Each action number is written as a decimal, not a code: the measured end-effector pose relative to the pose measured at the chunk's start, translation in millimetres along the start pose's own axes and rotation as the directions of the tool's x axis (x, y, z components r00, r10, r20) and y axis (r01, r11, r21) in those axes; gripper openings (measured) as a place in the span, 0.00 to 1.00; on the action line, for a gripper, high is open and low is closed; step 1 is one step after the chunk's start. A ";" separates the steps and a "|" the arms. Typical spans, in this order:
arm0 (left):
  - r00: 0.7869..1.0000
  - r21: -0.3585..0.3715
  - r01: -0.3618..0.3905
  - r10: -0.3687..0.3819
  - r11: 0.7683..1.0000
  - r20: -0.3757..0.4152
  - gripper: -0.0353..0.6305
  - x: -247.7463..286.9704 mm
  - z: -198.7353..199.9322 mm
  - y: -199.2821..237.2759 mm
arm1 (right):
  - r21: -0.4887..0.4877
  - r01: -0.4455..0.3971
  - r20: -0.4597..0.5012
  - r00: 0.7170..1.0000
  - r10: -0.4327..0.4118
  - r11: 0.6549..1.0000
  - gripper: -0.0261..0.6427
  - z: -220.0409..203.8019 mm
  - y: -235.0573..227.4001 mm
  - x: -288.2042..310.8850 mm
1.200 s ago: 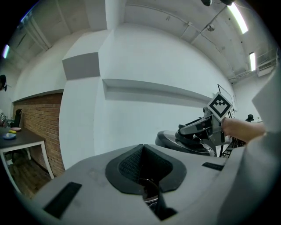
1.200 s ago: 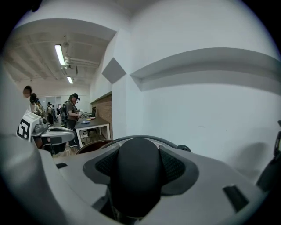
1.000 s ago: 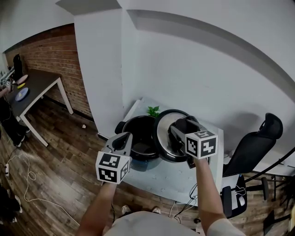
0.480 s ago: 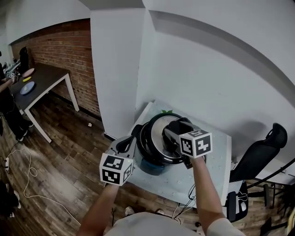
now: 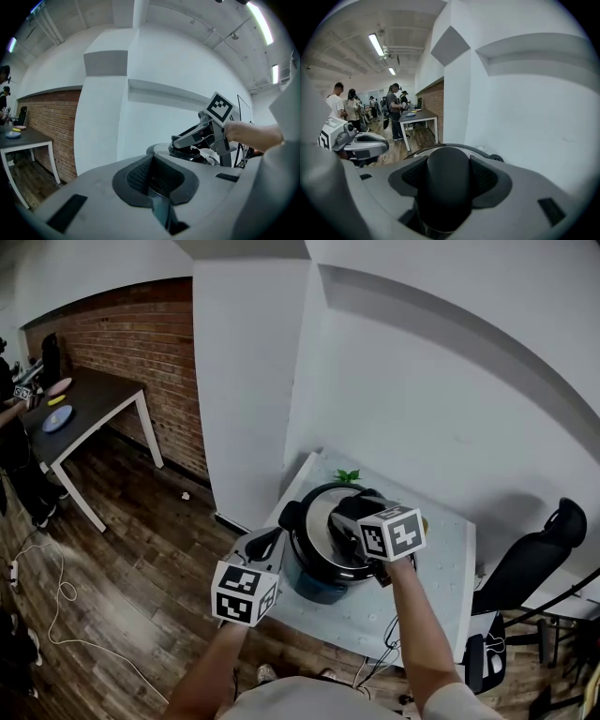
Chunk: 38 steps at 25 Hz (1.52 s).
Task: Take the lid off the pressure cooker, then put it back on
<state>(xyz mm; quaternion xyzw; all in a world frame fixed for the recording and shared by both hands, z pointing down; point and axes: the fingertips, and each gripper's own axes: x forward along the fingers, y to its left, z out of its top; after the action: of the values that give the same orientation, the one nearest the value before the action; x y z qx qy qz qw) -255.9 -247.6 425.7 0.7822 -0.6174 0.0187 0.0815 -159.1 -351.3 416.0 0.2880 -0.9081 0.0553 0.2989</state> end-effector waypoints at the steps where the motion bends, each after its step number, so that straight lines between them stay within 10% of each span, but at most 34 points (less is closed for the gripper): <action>1: 1.000 -0.002 0.003 -0.003 1.000 -0.002 0.07 0.7 -1.0 0.3 | 0.001 0.001 -0.004 1.000 -0.001 1.000 0.45 0.1 -0.7 1.3; 27: 0.999 -0.024 0.024 -0.025 0.999 -0.031 0.07 21.0 -16.5 -12.9 | -0.008 -0.066 -0.033 0.997 0.066 0.998 0.45 -11.6 0.3 22.6; 38: 0.999 -0.018 -0.028 0.027 0.999 -0.035 0.07 16.0 -15.2 -20.7 | -0.137 -0.252 -0.046 0.968 0.248 0.958 0.45 -12.9 8.4 20.6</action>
<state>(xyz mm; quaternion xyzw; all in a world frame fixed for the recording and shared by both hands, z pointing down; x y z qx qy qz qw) -231.0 -256.1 440.6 0.7724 -0.6267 0.0279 0.0993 -170.7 -350.9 439.0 0.1484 -0.9345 0.0320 0.3220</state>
